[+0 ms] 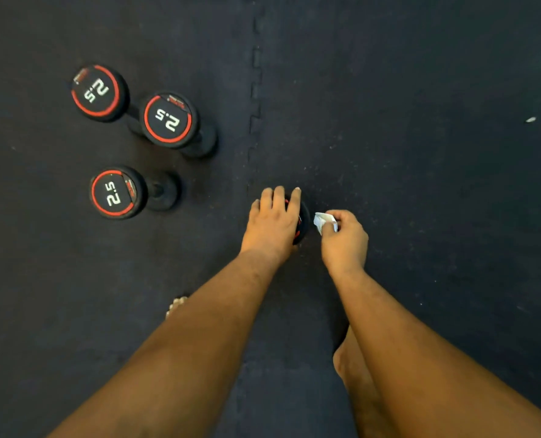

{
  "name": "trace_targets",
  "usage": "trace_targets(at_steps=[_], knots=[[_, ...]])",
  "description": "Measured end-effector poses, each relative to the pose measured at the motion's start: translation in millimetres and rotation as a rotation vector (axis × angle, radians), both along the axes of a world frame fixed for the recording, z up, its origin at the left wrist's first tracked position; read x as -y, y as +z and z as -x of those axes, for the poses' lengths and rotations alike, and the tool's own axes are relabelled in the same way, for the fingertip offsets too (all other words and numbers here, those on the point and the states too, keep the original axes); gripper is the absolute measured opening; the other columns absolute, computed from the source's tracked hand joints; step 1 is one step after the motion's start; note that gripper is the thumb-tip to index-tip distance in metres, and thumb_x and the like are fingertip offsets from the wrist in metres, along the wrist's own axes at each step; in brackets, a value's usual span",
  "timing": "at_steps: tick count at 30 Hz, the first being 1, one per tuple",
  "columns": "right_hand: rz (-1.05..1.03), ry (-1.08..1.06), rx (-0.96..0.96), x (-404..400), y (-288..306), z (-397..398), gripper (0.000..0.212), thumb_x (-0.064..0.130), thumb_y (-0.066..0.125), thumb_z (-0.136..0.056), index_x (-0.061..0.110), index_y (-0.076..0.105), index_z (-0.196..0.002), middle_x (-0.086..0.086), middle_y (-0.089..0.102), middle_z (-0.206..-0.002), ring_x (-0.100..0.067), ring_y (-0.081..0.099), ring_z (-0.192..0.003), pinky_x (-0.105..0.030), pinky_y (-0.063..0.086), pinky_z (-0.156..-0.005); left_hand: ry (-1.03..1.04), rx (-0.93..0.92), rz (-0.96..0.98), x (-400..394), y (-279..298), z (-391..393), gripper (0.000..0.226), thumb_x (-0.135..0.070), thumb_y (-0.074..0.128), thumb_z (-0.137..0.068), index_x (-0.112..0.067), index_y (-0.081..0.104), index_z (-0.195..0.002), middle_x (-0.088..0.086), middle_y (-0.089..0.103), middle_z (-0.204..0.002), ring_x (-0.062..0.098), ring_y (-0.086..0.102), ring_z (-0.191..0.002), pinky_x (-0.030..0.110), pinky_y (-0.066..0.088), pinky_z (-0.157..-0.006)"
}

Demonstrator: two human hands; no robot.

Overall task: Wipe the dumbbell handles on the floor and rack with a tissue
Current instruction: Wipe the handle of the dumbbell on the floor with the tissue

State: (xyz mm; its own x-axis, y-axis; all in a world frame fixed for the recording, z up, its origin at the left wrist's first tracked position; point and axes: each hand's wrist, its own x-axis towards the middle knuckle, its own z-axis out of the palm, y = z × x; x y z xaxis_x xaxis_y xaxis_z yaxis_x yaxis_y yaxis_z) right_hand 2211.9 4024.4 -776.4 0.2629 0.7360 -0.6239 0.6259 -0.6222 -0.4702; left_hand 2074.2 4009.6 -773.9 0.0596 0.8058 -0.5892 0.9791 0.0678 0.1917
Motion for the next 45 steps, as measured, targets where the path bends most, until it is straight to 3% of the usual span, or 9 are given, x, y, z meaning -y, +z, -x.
trace_targets(at_steps=[8, 12, 16, 19, 22, 24, 26, 32, 45], knots=[[-0.014, -0.053, -0.066, -15.9, 28.7, -68.2, 0.015, 0.013, 0.062, -0.093, 0.024, 0.063, -0.103, 0.009, 0.067, -0.095, -0.003, 0.063, -0.078, -0.010, 0.044, -0.057, -0.109, -0.131, 0.080, -27.2, -3.8, -50.6, 0.086, -0.036, 0.051, -0.102, -0.015, -0.009, -0.160, 0.018, 0.003, -0.167, 0.037, 0.006, -0.153, 0.053, 0.018, -0.122], [-0.032, -0.079, -0.151, -24.8, 41.4, -88.0, 0.013, 0.016, 0.061, -0.095, 0.023, 0.065, -0.106, 0.010, 0.068, -0.093, 0.000, 0.064, -0.081, -0.011, 0.045, -0.060, -0.005, -0.057, 0.182, -26.3, 17.3, -50.5, 0.117, -0.054, 0.069, -0.089, -0.014, -0.016, -0.159, 0.014, -0.015, -0.168, 0.033, -0.009, -0.155, 0.054, 0.007, -0.125], [-0.019, -0.199, -0.310, -25.7, 82.5, -94.8, 0.012, 0.016, 0.060, -0.098, 0.018, 0.065, -0.108, 0.001, 0.071, -0.095, -0.012, 0.067, -0.085, -0.024, 0.053, -0.073, 0.436, 0.387, 0.177, -28.4, 71.0, -77.2, 0.094, -0.055, 0.064, -0.093, -0.007, 0.018, -0.160, 0.011, 0.021, -0.167, 0.023, 0.026, -0.150, 0.039, 0.023, -0.123], [0.008, -0.262, -0.408, -23.6, 143.6, -98.0, 0.013, 0.016, 0.057, -0.100, 0.013, 0.065, -0.110, -0.003, 0.072, -0.098, -0.016, 0.067, -0.088, -0.028, 0.053, -0.077, 0.670, 0.694, 0.205, -29.5, 140.5, -101.2, 0.061, -0.060, 0.060, -0.091, -0.010, 0.064, -0.127, 0.006, 0.071, -0.122, 0.013, 0.065, -0.103, 0.038, 0.050, -0.097], [0.010, -0.299, -0.444, -19.7, 240.1, -112.1, 0.013, 0.019, 0.058, -0.099, 0.012, 0.064, -0.109, -0.007, 0.072, -0.099, -0.022, 0.069, -0.092, -0.040, 0.055, -0.083, 0.788, 0.793, 0.151, -31.9, 242.4, -122.8, 0.035, -0.040, 0.063, -0.097, -0.008, 0.072, -0.105, 0.001, 0.074, -0.091, -0.001, 0.062, -0.071, 0.027, 0.049, -0.068], [-0.025, -0.307, -0.444, -14.7, 300.2, -123.2, 0.010, 0.017, 0.061, -0.097, 0.012, 0.064, -0.105, -0.009, 0.072, -0.097, -0.026, 0.069, -0.090, -0.045, 0.056, -0.083, 0.861, 0.804, 0.086, -32.6, 302.0, -130.0, 0.017, -0.021, 0.066, -0.098, -0.005, 0.072, -0.098, -0.001, 0.072, -0.083, -0.006, 0.060, -0.065, 0.019, 0.048, -0.066], [-0.078, -0.304, -0.464, -12.0, 369.1, -141.0, 0.007, 0.015, 0.063, -0.095, 0.014, 0.065, -0.102, -0.008, 0.072, -0.096, -0.028, 0.070, -0.092, -0.048, 0.057, -0.083, 0.880, 0.807, 0.023, -34.2, 371.2, -138.5, 0.011, -0.018, 0.069, -0.096, -0.008, 0.073, -0.094, 0.003, 0.075, -0.087, 0.007, 0.069, -0.077, 0.030, 0.057, -0.075], [-0.172, -0.269, -0.473, 12.0, 523.8, -197.1, 0.007, 0.019, 0.066, -0.094, 0.018, 0.069, -0.099, -0.002, 0.074, -0.092, -0.023, 0.071, -0.089, -0.051, 0.058, -0.083, 0.798, 0.910, 0.006, -14.2, 529.0, -186.3, 0.016, -0.017, 0.065, -0.099, -0.001, 0.067, -0.100, 0.011, 0.070, -0.078, 0.014, 0.063, -0.060, 0.026, 0.052, -0.052], [-0.667, -0.702, -0.476, 112.8, 719.4, -253.4, 0.009, 0.015, 0.067, -0.095, 0.015, 0.063, -0.103, -0.008, 0.075, -0.084, -0.017, 0.069, -0.070, -0.036, 0.058, -0.064, 0.203, 1.151, 0.061, 19.8, 715.2, -264.9, 0.012, -0.017, 0.065, -0.097, -0.006, 0.071, -0.095, 0.002, 0.072, -0.075, 0.011, 0.061, -0.063, 0.026, 0.052, -0.060]])
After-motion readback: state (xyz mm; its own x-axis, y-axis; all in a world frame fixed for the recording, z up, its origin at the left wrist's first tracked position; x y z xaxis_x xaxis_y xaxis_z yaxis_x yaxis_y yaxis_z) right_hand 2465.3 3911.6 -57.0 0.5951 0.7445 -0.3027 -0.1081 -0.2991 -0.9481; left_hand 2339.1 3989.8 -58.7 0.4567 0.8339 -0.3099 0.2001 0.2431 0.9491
